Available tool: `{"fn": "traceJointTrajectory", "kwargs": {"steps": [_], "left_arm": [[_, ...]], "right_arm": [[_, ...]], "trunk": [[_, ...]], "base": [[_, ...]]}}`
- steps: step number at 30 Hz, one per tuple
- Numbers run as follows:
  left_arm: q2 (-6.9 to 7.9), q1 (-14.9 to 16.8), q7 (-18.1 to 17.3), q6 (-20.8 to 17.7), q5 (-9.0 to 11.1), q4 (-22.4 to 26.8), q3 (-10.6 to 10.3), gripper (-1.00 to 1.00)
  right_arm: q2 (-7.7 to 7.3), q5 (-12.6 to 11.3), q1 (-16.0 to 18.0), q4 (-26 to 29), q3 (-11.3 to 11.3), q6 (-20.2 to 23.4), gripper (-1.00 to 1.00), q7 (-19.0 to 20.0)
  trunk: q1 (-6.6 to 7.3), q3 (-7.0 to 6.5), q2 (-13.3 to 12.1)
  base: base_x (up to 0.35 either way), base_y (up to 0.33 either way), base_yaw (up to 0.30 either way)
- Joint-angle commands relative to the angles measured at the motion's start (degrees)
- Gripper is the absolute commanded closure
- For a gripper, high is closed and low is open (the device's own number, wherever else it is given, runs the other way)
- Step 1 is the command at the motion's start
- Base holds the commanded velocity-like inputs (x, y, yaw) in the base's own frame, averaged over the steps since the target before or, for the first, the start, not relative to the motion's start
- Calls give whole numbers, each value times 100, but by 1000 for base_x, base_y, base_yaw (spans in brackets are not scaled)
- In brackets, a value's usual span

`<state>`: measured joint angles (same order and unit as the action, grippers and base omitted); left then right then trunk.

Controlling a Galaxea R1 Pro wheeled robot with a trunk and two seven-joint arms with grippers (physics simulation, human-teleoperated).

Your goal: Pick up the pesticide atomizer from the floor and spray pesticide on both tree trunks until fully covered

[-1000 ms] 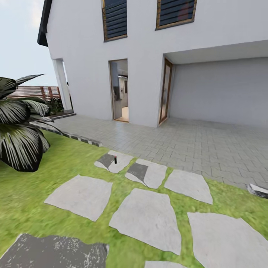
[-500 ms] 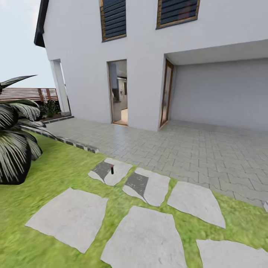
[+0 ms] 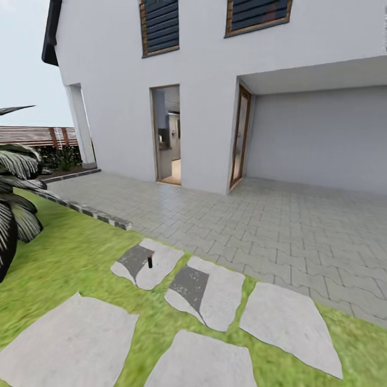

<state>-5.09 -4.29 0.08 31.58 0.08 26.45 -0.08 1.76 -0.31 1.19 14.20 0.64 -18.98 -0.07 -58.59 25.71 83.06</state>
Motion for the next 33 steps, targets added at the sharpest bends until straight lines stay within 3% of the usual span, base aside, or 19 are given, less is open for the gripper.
{"fn": "traceJointTrajectory", "kwargs": {"steps": [1,33], "left_arm": [[0,-2,1,6,1,9,-1,-100],[0,-2,1,6,1,9,0,-100]], "right_arm": [[0,-2,4,-5,6,-18,-100,-1],[0,1,3,-5,6,-18,-100,-2]], "trunk": [[-14,5,1],[-14,5,1]], "base": [[679,-258,0],[677,-261,0]]}}
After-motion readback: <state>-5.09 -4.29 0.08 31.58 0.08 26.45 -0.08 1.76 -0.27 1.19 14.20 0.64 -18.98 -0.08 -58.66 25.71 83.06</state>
